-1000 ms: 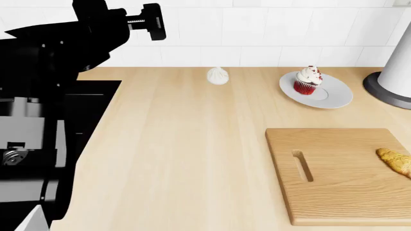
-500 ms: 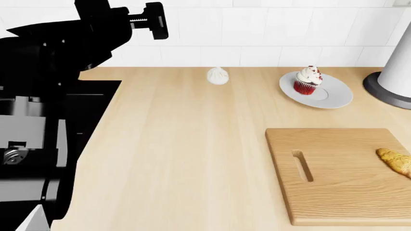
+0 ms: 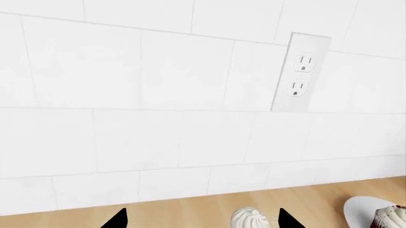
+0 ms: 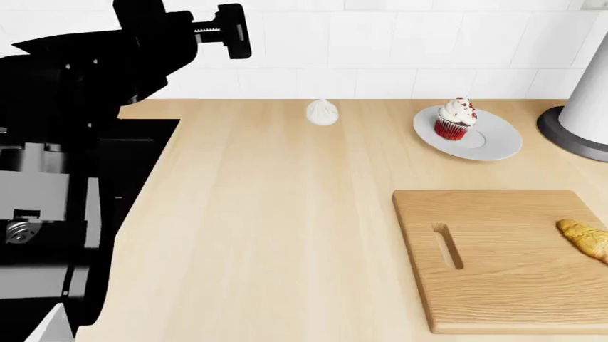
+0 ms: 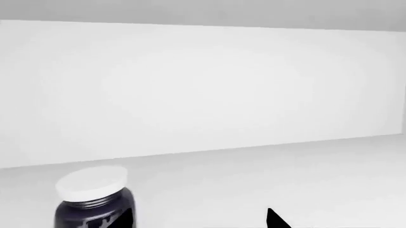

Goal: From the different types of pastries on the counter, select a croissant and place it on the cutting board. Then retrieve a jar of jam from the cabinet and place it alongside the croissant on the cutting board.

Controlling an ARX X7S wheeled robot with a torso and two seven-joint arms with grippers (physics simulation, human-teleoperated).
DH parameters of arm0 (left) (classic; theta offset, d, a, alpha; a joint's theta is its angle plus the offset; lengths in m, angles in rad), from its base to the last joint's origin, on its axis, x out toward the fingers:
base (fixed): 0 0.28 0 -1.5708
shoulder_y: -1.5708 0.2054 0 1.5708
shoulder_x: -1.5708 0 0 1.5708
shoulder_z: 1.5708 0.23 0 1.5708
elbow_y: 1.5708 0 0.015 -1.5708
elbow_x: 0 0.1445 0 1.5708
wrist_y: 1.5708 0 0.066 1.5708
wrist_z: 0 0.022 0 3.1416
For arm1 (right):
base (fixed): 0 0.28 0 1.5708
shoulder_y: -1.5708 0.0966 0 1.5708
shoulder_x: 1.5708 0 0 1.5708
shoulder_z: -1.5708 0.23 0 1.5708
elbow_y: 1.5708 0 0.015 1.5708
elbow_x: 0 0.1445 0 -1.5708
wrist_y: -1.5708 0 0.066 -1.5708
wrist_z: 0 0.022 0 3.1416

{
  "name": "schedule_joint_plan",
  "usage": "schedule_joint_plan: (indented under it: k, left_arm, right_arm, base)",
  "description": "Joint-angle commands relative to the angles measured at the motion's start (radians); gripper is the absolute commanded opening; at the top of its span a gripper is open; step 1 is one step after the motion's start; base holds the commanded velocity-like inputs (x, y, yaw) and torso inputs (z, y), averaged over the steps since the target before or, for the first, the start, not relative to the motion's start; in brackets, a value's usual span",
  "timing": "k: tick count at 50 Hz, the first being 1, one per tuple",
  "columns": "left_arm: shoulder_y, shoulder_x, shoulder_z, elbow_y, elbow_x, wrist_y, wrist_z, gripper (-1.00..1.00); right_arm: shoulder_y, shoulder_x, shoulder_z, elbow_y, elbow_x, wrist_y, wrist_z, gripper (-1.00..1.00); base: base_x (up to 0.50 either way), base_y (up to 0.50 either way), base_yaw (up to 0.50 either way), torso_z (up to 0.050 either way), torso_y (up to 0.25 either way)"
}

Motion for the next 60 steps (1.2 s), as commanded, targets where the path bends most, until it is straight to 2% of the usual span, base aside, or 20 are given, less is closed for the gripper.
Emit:
schedule_joint_plan:
  k: [1, 48, 60]
  left_arm:
    - [-0.001, 0.000, 0.002, 0.006, -0.005, -0.003, -0.004, 1.00]
    - [-0.006, -0.007, 0.016, 0.000, -0.017, -0.001, -0.010, 1.00]
    - [0.000, -0.011, 0.022, 0.015, -0.023, -0.010, -0.010, 1.00]
  right_arm:
    - [0.000, 0.014, 0.005, 0.043, -0.020, -0.022, -0.053, 1.00]
    - [0.000, 0.014, 0.005, 0.043, -0.020, -0.022, -0.053, 1.00]
    - [0.000, 0.014, 0.005, 0.043, -0.020, -0.022, -0.053, 1.00]
  base:
    - [0.00, 0.00, 0.00, 0.000, 0.000]
    - [0.00, 0.00, 0.00, 0.000, 0.000]
    - [0.00, 0.43, 0.00, 0.000, 0.000]
